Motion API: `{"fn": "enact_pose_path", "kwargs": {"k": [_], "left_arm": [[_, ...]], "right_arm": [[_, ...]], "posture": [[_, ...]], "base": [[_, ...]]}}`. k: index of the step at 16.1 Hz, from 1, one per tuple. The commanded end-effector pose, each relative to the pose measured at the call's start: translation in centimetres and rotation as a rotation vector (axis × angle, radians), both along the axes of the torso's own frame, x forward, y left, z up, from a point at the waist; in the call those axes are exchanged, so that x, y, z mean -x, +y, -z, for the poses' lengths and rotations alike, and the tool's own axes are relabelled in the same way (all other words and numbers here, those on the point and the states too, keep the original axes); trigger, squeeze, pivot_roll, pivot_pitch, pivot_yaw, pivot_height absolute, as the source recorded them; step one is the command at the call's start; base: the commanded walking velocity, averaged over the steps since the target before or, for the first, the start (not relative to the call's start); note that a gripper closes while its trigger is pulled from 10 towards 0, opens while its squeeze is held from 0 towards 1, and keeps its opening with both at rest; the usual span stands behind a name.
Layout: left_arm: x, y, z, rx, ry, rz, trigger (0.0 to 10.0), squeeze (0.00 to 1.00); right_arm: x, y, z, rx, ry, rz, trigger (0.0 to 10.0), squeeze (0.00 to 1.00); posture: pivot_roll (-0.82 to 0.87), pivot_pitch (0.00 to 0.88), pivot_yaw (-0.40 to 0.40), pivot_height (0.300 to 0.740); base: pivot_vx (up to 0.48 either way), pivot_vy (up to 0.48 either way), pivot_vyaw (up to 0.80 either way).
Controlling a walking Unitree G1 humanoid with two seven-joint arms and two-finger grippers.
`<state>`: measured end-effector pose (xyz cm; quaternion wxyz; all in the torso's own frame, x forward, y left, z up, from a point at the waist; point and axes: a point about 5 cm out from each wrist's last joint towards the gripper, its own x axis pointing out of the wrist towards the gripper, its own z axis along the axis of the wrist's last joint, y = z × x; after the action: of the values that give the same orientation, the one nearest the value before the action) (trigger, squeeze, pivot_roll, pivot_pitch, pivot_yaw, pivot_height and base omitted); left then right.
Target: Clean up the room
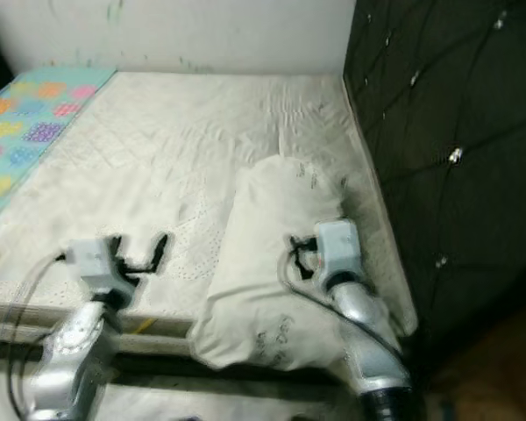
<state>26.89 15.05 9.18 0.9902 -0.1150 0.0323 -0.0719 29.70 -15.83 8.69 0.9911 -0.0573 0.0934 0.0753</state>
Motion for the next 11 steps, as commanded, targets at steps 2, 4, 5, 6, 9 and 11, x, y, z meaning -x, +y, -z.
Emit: {"fn": "enact_pose_path", "kwargs": {"k": [2,4,5,6,9,11], "left_arm": [[0.09,1.06,0.19,-0.023,0.016,-0.038,10.0,0.00],[0.10,1.11,0.29,-0.023,0.020,-0.041,10.0,0.00],[0.12,1.11,0.34,-0.027,0.023,-0.043,10.0,0.00],[0.15,1.10,0.37,-0.028,0.026,-0.045,10.0,0.00],[0.28,1.07,0.43,-0.027,0.033,-0.048,10.0,0.00],[0.33,1.05,0.46,-0.027,0.036,-0.047,10.0,0.00]], "right_arm": [[-0.07,0.81,-0.36,-0.023,-0.010,-0.027,10.0,0.00],[0.04,0.94,-0.30,-0.022,-0.006,-0.034,10.0,0.00],[0.13,1.04,-0.28,-0.027,-0.004,-0.039,10.0,0.00],[0.22,1.09,-0.24,-0.029,0.000,-0.043,10.0,0.00],[0.55,1.27,-0.06,-0.033,0.009,-0.057,10.0,0.00],[0.76,1.45,-0.03,-0.037,0.013,-0.068,10.0,0.00]], "posture": [[-0.13,0.063,0.028,0.740],[-0.13,0.063,0.028,0.740],[-0.13,0.069,0.029,0.740],[-0.13,0.069,0.029,0.740],[-0.13,0.081,0.034,0.740],[-0.13,0.081,0.033,0.736]], "base": [[0.000,0.000,0.00],[0.000,0.000,0.00],[0.000,0.000,0.00],[0.000,0.000,0.00],[0.000,0.000,0.00],[0.000,0.000,0.00]]}}
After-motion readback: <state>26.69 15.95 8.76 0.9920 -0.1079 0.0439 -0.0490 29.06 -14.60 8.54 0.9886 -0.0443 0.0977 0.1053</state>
